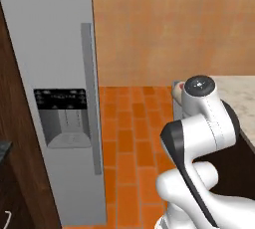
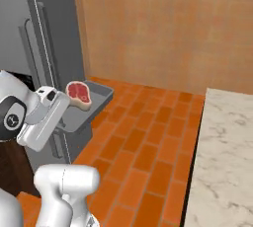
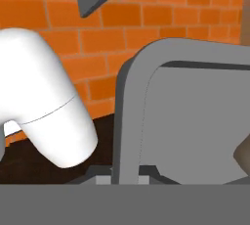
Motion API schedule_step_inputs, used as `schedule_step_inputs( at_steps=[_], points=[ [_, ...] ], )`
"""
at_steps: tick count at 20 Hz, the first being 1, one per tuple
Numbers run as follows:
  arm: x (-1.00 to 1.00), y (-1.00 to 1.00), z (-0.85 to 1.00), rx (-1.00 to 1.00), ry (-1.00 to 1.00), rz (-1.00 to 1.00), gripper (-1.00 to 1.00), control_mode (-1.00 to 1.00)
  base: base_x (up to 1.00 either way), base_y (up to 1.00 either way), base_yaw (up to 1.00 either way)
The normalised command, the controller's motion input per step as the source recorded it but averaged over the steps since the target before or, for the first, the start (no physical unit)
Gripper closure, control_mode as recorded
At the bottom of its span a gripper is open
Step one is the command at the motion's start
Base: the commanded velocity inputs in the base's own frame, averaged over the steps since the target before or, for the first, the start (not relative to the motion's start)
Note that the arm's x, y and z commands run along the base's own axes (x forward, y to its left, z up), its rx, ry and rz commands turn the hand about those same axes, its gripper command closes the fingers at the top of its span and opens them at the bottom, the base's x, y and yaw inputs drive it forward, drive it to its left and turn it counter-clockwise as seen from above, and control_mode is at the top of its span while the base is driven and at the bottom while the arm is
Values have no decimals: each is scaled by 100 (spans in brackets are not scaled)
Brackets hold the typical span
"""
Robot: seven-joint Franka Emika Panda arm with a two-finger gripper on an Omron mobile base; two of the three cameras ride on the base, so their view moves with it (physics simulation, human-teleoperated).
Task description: Take the meat container that has the steak and place it on the second highest rack of the freezer. Then take the vegetable container that has the garlic and broccoli and place it on the highest rack of the freezer.
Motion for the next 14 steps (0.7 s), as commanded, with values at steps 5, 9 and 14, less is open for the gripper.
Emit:
schedule_step_inputs(
  at_steps=[5, 9, 14],
  points=[
    [0, 0, 0, 0, 0, 0, 100, 100, 67, -72, -2],
    [0, 0, 0, 0, 0, 0, 100, 100, 73, -69, 0],
    [0, 0, 0, 0, 0, 0, 100, 100, 97, -38, 0]
  ],
)
